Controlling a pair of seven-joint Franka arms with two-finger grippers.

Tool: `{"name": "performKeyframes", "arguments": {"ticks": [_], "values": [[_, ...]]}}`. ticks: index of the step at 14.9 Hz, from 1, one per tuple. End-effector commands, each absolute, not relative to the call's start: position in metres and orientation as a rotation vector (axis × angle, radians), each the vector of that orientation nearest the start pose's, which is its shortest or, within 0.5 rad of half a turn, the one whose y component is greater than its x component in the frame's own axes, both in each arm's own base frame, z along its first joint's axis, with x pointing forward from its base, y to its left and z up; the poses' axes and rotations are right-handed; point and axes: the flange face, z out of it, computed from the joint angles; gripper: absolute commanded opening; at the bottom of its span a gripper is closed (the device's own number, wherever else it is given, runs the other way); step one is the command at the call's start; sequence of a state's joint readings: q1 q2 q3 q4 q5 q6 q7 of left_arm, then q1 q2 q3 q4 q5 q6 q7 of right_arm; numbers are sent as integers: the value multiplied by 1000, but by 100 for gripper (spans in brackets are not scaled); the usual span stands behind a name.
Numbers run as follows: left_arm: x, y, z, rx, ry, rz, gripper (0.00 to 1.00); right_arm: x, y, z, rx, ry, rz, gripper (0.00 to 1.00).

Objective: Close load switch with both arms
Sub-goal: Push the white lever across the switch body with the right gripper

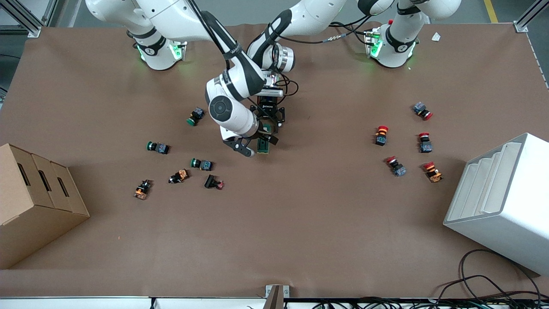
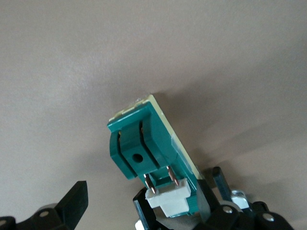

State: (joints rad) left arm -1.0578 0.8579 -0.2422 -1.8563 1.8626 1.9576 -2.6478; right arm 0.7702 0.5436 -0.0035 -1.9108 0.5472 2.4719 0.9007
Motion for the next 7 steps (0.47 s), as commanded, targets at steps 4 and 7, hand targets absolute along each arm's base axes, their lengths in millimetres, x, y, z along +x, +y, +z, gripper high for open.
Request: {"name": "performKeyframes", "arguments": {"ticks": [4, 7], "values": [[199, -555, 35, -2735, 95, -1716, 99, 436, 444, 203, -2735, 835, 325, 100], [198, -553, 34, -2733, 100, -1712, 99, 431, 449, 203, -2738, 822, 327, 100]]}}
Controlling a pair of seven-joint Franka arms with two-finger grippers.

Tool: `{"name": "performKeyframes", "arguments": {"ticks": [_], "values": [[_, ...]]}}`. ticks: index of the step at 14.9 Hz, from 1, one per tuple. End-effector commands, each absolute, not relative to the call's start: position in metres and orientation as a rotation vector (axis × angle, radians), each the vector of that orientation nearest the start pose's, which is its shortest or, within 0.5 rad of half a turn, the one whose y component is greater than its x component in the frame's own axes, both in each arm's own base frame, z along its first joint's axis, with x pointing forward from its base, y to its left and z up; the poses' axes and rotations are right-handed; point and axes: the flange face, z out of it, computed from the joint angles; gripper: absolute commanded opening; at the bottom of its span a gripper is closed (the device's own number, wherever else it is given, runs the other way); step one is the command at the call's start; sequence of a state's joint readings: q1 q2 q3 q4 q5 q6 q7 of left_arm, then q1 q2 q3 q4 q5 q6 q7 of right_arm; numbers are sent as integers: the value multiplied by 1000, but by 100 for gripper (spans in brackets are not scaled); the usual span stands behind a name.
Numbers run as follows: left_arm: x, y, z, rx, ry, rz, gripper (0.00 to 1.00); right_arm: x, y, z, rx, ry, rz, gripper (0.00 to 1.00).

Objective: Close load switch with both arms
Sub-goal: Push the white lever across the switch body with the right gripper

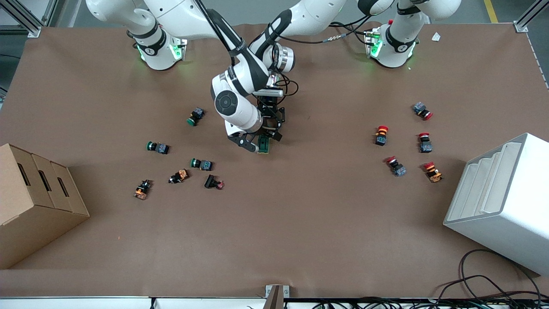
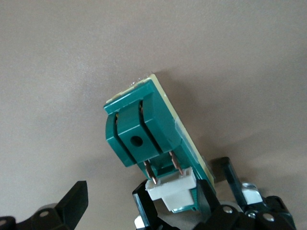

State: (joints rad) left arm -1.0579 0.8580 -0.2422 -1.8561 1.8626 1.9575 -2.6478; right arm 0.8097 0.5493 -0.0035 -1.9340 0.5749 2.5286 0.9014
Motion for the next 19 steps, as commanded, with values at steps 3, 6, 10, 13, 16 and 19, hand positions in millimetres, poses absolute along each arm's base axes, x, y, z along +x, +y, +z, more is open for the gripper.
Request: {"name": "performKeyframes", "arguments": {"ticks": [3, 6, 10, 13, 16, 19], "values": [[198, -552, 32, -2733, 102, -1709, 99, 431, 450, 204, -2736, 821, 326, 100], [198, -553, 33, -2732, 103, -1710, 99, 434, 449, 195, -2732, 835, 299, 100], [197, -553, 33, -2735, 106, -1710, 99, 437, 446, 184, -2733, 851, 288, 100], [197, -553, 33, -2734, 104, -1709, 99, 445, 445, 191, -2693, 902, 297, 100], [197, -553, 33, -2735, 106, -1710, 99, 456, 450, 204, -2632, 938, 304, 100], [197, -551, 31, -2732, 109, -1706, 99, 470, 448, 220, -2627, 940, 384, 100]]}}
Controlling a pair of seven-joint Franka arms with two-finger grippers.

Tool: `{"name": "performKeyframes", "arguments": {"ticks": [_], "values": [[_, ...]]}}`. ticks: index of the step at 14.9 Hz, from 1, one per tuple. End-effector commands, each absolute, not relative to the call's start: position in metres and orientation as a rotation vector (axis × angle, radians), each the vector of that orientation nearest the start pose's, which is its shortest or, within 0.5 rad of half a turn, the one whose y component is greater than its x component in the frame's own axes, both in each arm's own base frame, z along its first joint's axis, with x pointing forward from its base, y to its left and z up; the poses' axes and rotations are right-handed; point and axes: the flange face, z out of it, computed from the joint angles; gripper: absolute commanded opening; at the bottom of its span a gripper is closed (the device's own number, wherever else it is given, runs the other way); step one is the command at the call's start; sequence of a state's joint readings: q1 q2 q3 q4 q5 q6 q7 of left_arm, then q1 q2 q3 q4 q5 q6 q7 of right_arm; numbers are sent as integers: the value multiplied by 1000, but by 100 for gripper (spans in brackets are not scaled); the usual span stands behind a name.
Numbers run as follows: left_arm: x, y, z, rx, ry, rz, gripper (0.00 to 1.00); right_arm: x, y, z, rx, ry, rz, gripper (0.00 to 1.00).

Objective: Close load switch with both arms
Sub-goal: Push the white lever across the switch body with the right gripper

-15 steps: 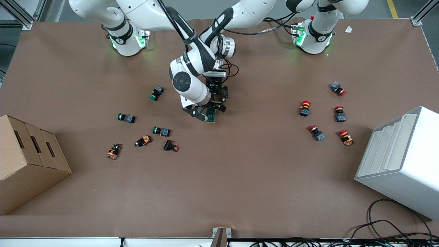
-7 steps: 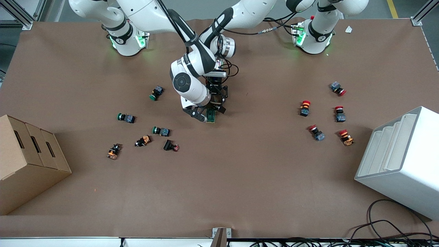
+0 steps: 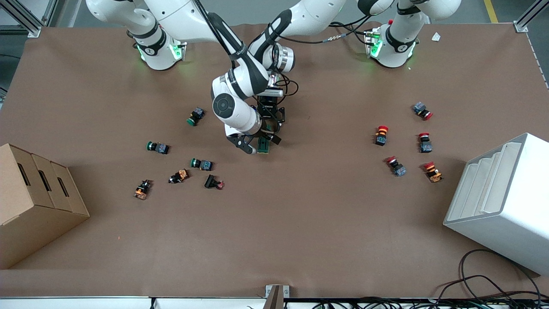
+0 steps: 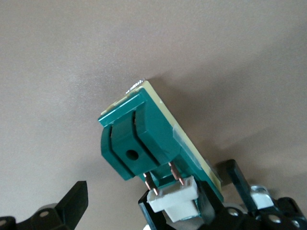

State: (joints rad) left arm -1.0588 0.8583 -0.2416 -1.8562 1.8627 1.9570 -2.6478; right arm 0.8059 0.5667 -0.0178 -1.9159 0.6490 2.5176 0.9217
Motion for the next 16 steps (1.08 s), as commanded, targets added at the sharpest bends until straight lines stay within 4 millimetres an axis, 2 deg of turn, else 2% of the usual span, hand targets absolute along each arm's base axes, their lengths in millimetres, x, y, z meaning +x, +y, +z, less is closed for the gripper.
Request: {"name": "performKeyframes", "arguments": {"ticks": [1, 5, 11, 16], "values": [[196, -551, 30, -2732, 112, -1704, 99, 475, 444, 223, -2624, 950, 413, 100], [193, -552, 29, -2736, 116, -1703, 99, 491, 439, 235, -2605, 959, 428, 100], [193, -551, 28, -2734, 119, -1703, 99, 497, 435, 235, -2593, 975, 414, 100], [193, -552, 30, -2734, 118, -1705, 99, 504, 441, 242, -2579, 964, 390, 100]]}}
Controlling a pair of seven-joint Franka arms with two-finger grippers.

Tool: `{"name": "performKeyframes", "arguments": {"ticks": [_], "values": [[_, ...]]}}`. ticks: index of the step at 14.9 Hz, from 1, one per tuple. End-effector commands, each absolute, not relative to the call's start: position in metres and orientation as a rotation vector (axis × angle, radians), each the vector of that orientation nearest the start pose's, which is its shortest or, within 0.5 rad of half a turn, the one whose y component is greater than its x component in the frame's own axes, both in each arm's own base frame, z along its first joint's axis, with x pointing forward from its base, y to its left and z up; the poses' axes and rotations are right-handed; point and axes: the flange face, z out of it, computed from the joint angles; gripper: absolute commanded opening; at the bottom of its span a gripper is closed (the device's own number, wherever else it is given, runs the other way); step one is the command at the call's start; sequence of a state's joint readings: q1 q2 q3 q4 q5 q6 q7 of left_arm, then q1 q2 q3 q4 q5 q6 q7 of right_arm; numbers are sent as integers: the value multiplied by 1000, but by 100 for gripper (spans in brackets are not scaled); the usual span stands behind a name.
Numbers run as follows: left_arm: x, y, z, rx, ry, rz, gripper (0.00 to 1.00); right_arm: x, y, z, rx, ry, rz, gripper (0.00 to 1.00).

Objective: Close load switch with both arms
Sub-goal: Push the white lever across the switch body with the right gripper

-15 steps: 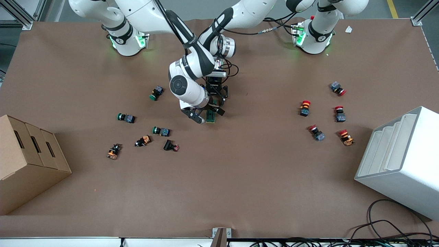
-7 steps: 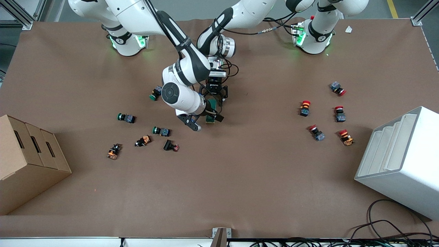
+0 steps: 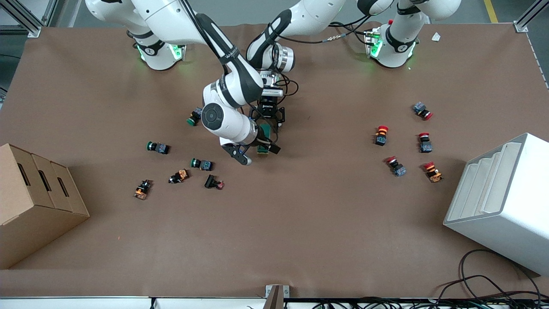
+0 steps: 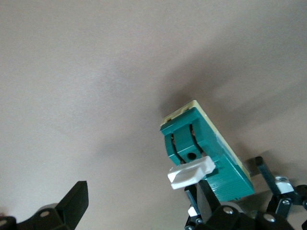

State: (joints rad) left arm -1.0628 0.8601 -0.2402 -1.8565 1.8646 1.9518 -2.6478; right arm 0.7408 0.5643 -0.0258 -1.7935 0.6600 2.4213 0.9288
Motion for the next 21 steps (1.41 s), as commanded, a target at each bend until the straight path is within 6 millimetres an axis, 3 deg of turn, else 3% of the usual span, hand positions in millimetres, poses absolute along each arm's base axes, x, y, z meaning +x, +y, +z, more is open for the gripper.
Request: {"name": "performKeyframes", "arguments": {"ticks": [1, 7, 13, 21], "values": [[191, -552, 29, -2736, 124, -1702, 99, 504, 441, 242, -2580, 962, 390, 100], [191, -550, 25, -2733, 127, -1696, 99, 514, 446, 231, -2583, 952, 383, 100], [190, -550, 25, -2735, 127, -1695, 99, 532, 429, 226, -2594, 933, 356, 100], [190, -550, 25, -2735, 127, -1695, 99, 544, 435, 202, -2606, 931, 348, 100]]}}
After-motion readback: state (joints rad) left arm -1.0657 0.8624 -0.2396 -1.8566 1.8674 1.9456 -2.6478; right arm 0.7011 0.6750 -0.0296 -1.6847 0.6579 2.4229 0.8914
